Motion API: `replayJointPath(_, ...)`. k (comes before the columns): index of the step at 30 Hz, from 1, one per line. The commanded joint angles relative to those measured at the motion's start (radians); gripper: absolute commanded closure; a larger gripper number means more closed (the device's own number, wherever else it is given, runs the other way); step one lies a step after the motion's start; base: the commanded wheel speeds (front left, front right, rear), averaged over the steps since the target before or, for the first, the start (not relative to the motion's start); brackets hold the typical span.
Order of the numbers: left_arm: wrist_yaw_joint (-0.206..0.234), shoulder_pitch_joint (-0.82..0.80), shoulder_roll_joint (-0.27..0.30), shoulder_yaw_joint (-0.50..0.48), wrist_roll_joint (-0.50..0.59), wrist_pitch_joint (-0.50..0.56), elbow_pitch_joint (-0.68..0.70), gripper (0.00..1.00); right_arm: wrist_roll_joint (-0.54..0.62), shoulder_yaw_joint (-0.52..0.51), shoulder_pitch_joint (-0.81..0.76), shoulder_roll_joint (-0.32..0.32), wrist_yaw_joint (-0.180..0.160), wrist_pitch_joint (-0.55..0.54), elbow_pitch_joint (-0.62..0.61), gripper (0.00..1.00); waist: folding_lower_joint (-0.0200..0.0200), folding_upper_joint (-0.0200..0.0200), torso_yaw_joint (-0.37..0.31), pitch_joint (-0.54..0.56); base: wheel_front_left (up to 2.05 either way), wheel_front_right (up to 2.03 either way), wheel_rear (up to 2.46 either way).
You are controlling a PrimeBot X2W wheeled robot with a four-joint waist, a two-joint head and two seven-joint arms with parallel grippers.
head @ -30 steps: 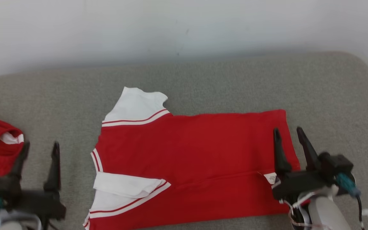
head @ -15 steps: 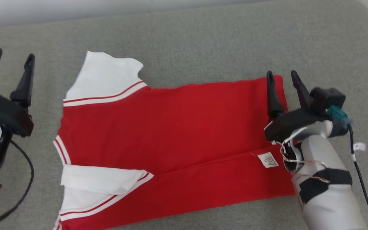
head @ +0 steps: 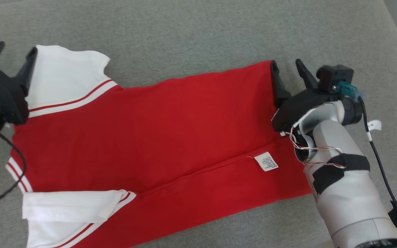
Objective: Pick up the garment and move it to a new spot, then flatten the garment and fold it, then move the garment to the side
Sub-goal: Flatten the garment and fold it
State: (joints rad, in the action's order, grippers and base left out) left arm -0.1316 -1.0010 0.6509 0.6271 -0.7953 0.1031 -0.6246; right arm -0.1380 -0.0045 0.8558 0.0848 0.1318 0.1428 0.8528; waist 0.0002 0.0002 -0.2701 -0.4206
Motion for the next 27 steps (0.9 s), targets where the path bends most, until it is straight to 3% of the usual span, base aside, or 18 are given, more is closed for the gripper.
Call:
replayJointPath(1, 0.002, -0.024, 0.015, 0.012, -0.004, 0.002, -0.013, 0.0, -0.004, 0.009, 0.018, -0.011, -0.002, -0.008, 0.009, 0.0, -0.0002, -0.0002, -0.023, -0.017, 0.0, 0.0, 0.0)
replayJointPath(23, 0.002, -0.15, 0.016, 0.233, -0.17, 0.032, -0.189, 0.0, -0.084, 0.132, 0.147, -0.037, -0.002, -0.059, 0.147, 0.0, -0.0002, -0.0002, -0.055, -0.076, 0.0, 0.0, 0.0)
replayJointPath(24, 0.002, -0.151, 0.014, 0.24, -0.177, 0.037, -0.192, 0.0, -0.092, 0.14, 0.152, -0.037, -0.002, -0.057, 0.148, 0.22, -0.0002, -0.0002, -0.055, -0.078, 0.0, 0.0, 0.0)
replayJointPath(26, 0.002, -0.148, 0.009, 0.248, -0.205, 0.055, -0.203, 0.02, -0.107, 0.16, 0.156, -0.038, -0.002, -0.062, 0.155, 1.0, -0.0002, -0.0002, -0.053, -0.081, 0.0, 0.0, 0.0)
replayJointPath(27, 0.002, -0.149, 0.008, 0.262, -0.206, 0.065, -0.204, 0.59, -0.117, 0.168, 0.159, -0.038, -0.002, -0.06, 0.156, 1.0, -0.0002, -0.0002, -0.051, -0.083, 0.0, 0.0, 0.0)
